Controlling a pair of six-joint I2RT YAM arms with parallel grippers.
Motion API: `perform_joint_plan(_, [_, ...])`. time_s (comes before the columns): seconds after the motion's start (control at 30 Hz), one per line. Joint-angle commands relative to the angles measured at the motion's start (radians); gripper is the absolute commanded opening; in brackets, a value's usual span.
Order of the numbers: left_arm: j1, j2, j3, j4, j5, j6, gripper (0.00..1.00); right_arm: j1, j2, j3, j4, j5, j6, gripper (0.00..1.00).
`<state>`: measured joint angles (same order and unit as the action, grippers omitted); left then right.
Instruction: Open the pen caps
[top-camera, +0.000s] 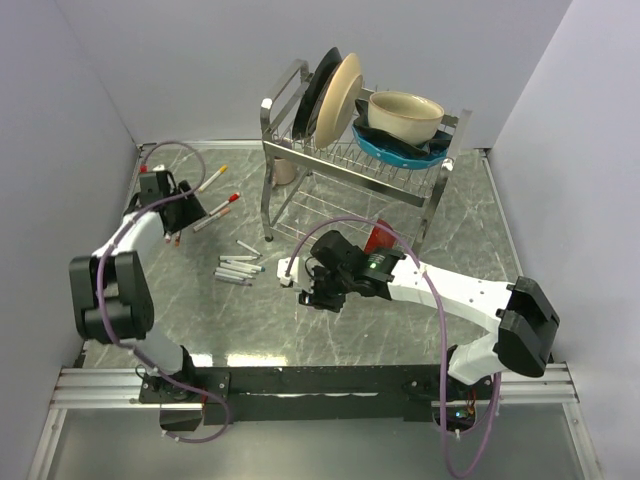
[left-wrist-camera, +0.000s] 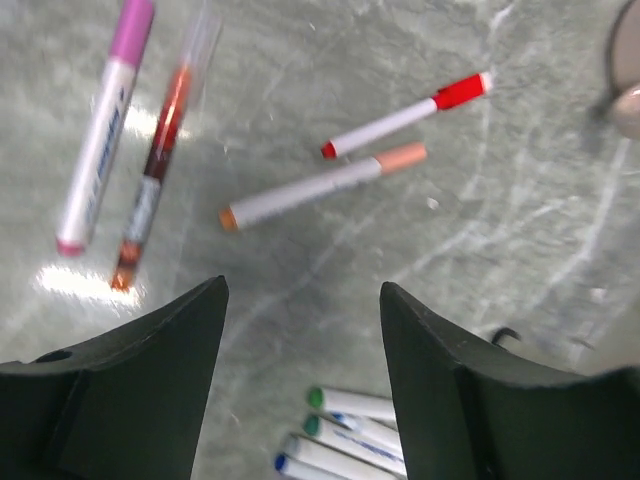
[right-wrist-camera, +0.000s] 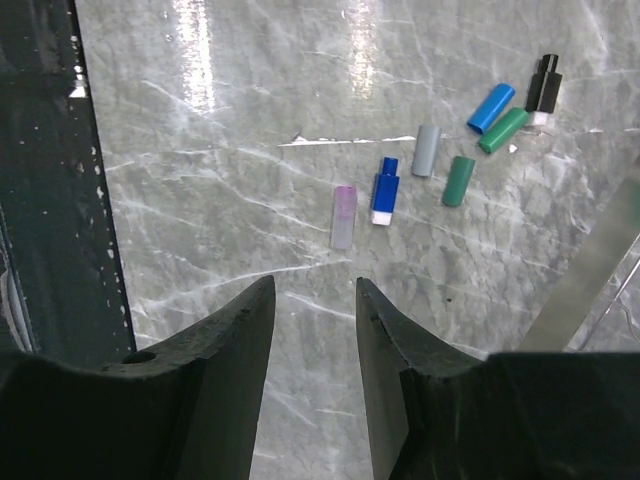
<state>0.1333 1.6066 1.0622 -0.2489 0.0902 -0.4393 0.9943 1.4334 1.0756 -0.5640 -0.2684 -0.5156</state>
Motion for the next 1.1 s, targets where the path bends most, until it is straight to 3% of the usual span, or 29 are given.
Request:
perform_joint_plan(0.0, [-0.015,0.076,0.094,-0.058,-0.029,0.233,0.68,0.0,-0.045,0.026,-0.007,-0.031,-0.015,0.46])
perform_joint_plan(0.23, [-0.093,0.176,0.157,-0.058,-0.087,0.408,0.68,0.006,-0.034,0.026,-0.008,-0.034,-0.021,0.47])
perform_joint_plan(0.4, [-0.107,0.28,0.274,-0.115,-0.087,0.49,0.52,0.006,-0.027,0.024,-0.007,-0.026,-0.023,0.47])
perform_joint_plan(0.5, [-0.107,0.32,0.315,-0.136,-0.118,0.517,0.51,0.006,-0.019,0.024,-0.008,-0.023,-0.026,0.47])
perform_joint_plan(0.77, [-0.107,0.383,0.36,-0.162,-0.103,0.556,0.49,0.006,0.004,0.024,-0.01,-0.022,-0.027,0.47])
perform_joint_plan(1.07, [-0.107,0.414,0.361,-0.207,-0.06,0.522,0.36,0.006,0.01,0.027,-0.01,-0.02,-0.032,0.47])
